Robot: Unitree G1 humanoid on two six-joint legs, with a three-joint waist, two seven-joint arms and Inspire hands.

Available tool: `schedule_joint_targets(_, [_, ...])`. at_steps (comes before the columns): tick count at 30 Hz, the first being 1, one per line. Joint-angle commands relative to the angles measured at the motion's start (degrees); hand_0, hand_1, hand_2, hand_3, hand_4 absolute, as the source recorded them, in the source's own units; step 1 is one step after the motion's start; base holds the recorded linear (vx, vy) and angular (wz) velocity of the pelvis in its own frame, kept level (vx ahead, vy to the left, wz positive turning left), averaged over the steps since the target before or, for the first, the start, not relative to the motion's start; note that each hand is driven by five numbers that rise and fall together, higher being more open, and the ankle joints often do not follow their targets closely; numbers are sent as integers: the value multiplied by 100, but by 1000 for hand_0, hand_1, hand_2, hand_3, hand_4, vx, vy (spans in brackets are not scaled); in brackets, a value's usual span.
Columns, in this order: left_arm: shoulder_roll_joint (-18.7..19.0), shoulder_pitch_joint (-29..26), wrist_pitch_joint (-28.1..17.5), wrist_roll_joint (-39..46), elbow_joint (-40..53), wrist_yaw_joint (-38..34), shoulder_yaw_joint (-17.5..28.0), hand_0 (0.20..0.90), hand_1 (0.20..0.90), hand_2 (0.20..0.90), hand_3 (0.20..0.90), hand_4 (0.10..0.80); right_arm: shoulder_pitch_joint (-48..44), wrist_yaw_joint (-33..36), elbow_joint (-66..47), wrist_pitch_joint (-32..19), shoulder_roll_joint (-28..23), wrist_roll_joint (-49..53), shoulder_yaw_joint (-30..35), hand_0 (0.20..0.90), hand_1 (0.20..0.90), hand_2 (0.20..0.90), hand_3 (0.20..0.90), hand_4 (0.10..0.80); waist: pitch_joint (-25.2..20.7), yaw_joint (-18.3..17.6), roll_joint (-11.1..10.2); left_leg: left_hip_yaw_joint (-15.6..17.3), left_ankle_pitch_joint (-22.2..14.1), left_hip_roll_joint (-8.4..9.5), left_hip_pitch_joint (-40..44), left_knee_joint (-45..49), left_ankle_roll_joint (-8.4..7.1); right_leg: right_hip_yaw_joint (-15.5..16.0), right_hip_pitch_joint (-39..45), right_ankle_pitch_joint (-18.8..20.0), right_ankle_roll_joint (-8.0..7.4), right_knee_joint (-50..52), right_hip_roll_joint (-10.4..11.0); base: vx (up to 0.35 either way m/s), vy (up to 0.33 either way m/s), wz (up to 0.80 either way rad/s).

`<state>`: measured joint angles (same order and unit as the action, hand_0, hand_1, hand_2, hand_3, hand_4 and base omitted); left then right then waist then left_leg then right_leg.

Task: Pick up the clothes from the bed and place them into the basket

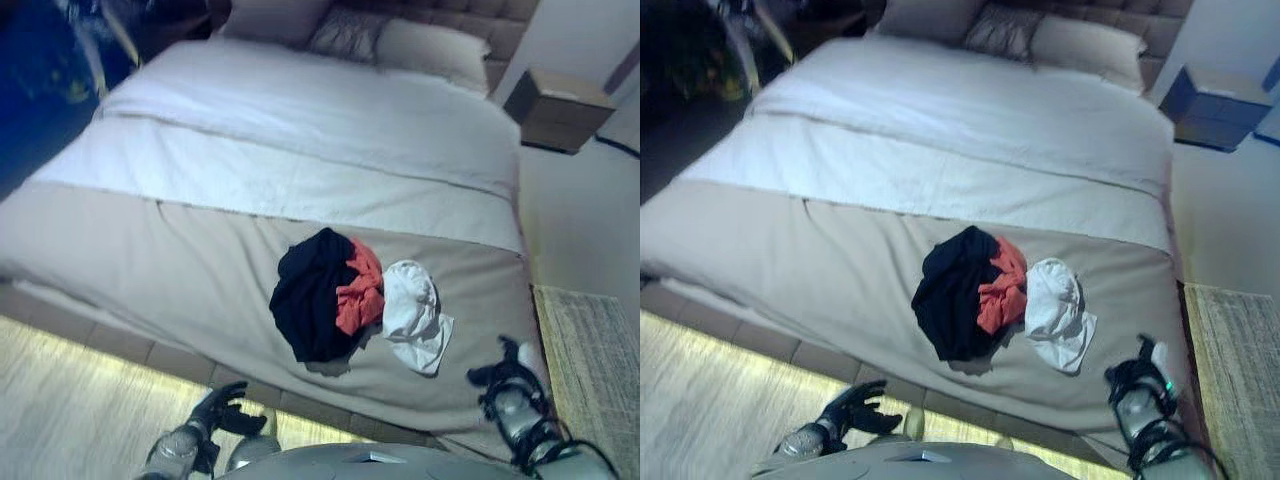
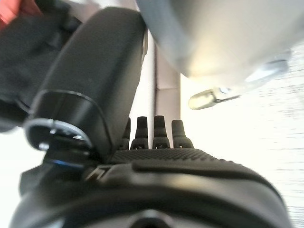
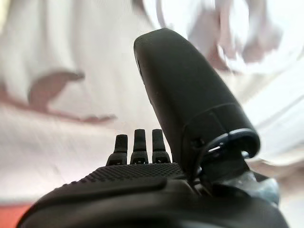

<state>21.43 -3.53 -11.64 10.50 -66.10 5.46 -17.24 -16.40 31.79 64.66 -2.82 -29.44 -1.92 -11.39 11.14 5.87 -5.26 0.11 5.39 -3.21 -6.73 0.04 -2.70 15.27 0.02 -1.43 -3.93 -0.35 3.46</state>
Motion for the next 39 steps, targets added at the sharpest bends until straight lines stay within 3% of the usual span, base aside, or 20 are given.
schedule_joint_targets(1, [160,-68,-66,234,87,-73,-241,900,900,900,900,800,-1017,294,-886,-338,-678,-390,-342,900,900,900,900,800,548,247,247,290,-627,85,-295,658,263,104,-730,62,-10,1004,205,-102,28,22])
schedule_joint_targets(9, [256,-436,-144,875,523,3,-336,900,900,900,900,800,-2228,-620,-658,-830,-1288,153,-799,900,900,900,900,800,1052,454,515,115,-634,209,-1456,1631,228,318,-1609,-107,192,1766,466,-51,3,9])
schedule_joint_targets(11, [279,-509,-143,937,633,21,-389,900,900,900,900,800,-2458,-595,-560,-634,-1407,256,-917,900,900,900,900,800,1109,483,566,102,-630,241,-1686,1820,215,362,-1784,-105,220,1881,517,-62,-4,15])
schedule_joint_targets(13, [304,-611,-184,1154,815,3,-522,900,900,900,900,800,-3048,-441,21,58,-1582,405,-1004,900,900,900,900,800,1223,565,760,58,-817,264,-2147,2281,198,346,-2284,-355,248,2452,637,-24,24,23])
schedule_joint_targets(19, [424,-508,-118,1404,1210,-269,-508,900,900,900,900,800,-3662,-112,513,1225,-1726,4,-1123,900,900,900,900,800,1365,598,1156,87,-891,340,-3047,3017,378,221,-3368,-630,352,3586,942,-51,43,13])
schedule_joint_targets(25, [586,-209,69,1531,1525,-227,-297,900,900,900,900,800,-4025,-839,762,1645,-1996,-135,-1273,900,900,900,900,800,1467,537,1497,276,-834,295,-3461,3257,418,-64,-3987,-797,446,4143,1052,-30,70,-1])
schedule_joint_targets(30, [601,17,16,1508,1700,-97,-186,900,900,900,900,800,-4109,-478,725,1375,-2133,-120,-1253,900,900,900,900,800,1468,482,1631,377,-718,258,-3189,2952,344,-101,-3796,-840,510,3933,898,-9,51,0])
schedule_joint_targets(36, [629,245,-16,1500,1831,58,-156,900,900,900,900,800,-3989,-295,332,507,-2291,-35,-935,900,900,900,900,800,1425,381,1601,435,-617,213,-2669,2566,156,9,-3118,-739,511,3293,706,43,24,-7])
schedule_joint_targets(39, [622,282,-40,1504,1884,99,-146,900,900,900,900,800,-3910,-369,56,492,-2380,-35,-849,900,900,900,900,800,1392,300,1552,491,-572,191,-2481,2416,100,-11,-2932,-640,477,3044,645,55,31,-22])
